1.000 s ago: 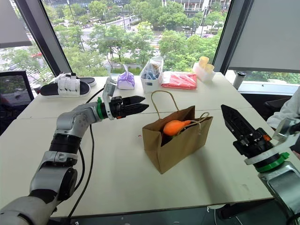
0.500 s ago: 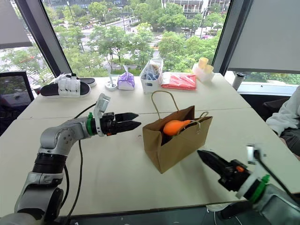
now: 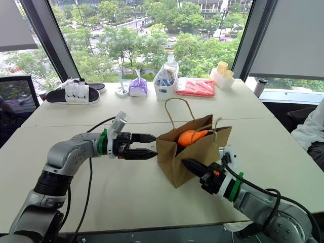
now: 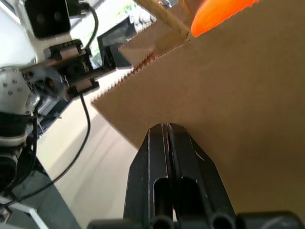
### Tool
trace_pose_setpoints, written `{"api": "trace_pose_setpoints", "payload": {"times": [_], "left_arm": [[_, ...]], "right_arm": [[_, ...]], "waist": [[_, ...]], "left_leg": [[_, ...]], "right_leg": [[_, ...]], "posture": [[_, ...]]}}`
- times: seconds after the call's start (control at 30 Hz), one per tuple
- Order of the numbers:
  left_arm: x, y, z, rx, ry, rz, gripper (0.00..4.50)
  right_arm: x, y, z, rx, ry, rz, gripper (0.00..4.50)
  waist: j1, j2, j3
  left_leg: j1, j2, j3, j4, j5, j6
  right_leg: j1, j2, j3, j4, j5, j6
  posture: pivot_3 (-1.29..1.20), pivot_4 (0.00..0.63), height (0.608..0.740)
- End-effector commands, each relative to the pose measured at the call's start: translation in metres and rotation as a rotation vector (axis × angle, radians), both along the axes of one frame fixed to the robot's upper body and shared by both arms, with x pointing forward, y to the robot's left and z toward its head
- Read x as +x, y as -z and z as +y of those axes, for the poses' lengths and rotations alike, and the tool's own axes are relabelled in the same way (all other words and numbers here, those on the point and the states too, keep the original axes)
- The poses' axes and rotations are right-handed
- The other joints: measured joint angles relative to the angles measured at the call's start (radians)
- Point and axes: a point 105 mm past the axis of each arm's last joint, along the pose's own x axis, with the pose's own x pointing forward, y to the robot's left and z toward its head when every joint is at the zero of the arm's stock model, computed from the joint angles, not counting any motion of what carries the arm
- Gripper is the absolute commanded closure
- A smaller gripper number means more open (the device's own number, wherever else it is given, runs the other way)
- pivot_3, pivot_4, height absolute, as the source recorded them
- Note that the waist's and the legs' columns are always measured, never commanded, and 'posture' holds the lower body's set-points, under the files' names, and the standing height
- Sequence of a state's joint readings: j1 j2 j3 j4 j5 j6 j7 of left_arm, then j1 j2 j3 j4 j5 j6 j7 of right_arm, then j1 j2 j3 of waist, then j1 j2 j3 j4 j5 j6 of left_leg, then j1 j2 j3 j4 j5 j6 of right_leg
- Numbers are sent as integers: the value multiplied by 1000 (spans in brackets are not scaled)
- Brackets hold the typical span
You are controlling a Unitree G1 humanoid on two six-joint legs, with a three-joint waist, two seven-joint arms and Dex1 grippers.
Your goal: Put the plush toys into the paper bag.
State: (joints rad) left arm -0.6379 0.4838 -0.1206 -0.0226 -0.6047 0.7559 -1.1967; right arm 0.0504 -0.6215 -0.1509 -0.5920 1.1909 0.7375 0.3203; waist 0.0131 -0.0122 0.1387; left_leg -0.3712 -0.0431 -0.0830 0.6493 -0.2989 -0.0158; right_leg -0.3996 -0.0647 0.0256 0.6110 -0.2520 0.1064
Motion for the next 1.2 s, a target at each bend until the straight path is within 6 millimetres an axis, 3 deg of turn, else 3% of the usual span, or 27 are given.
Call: {"api": "trace_pose_setpoints", "payload": {"times": [0.03, 0.27, 0.6, 0.7, 0.93, 0.97, 1.2], "left_arm": [[-10, -2, -18, 23, 84, -80, 0], [-16, 1, -35, 13, 126, -101, 0], [5, 21, -52, 64, -14, -173, 0], [5, 24, -56, 75, -18, -185, 894], [4, 24, -62, 56, -35, -183, 4152], [4, 23, -62, 56, -38, -184, 4359], [19, 15, -58, 70, -96, -291, 4359]], "right_arm": [[2, -3, 5, 9, -9, -19, 4446], [9, -5, 10, 28, -10, -14, 4446], [10, -8, 13, 55, -15, -6, 4446], [10, -10, 14, 62, -14, -8, 4500], [8, -11, 13, 72, -6, -8, 4500], [7, -11, 13, 73, -5, -9, 4500], [-7, -18, 3, 105, -18, -19, 4500]], "waist": [[1, 0, 0], [-1, 0, 0], [-1, 0, 0], [-1, 0, 0], [-1, 0, 0], [-1, 0, 0], [0, 0, 0]], "left_leg": [[0, 0, 0, 0, 0, 0], [0, 0, 0, 0, 0, 0], [0, 0, 0, 0, 0, 0], [0, 0, 0, 0, 0, 0], [0, 0, 0, 0, 0, 0], [0, 0, 0, 0, 0, 0], [0, 0, 0, 0, 0, 0]], "right_leg": [[0, 0, 0, 0, 0, 0], [-1, 0, 0, 0, 0, 0], [0, 1, 0, 0, 0, 0], [0, 1, 0, 1, 0, 0], [0, 1, 0, 1, 0, 0], [0, 1, 0, 1, 0, 0], [0, 1, 0, 1, 0, 0]], "posture": [[0, 150, 740], [0, 150, 740], [0, 150, 740], [0, 150, 740], [0, 150, 740], [0, 150, 740], [0, 150, 740]]}}
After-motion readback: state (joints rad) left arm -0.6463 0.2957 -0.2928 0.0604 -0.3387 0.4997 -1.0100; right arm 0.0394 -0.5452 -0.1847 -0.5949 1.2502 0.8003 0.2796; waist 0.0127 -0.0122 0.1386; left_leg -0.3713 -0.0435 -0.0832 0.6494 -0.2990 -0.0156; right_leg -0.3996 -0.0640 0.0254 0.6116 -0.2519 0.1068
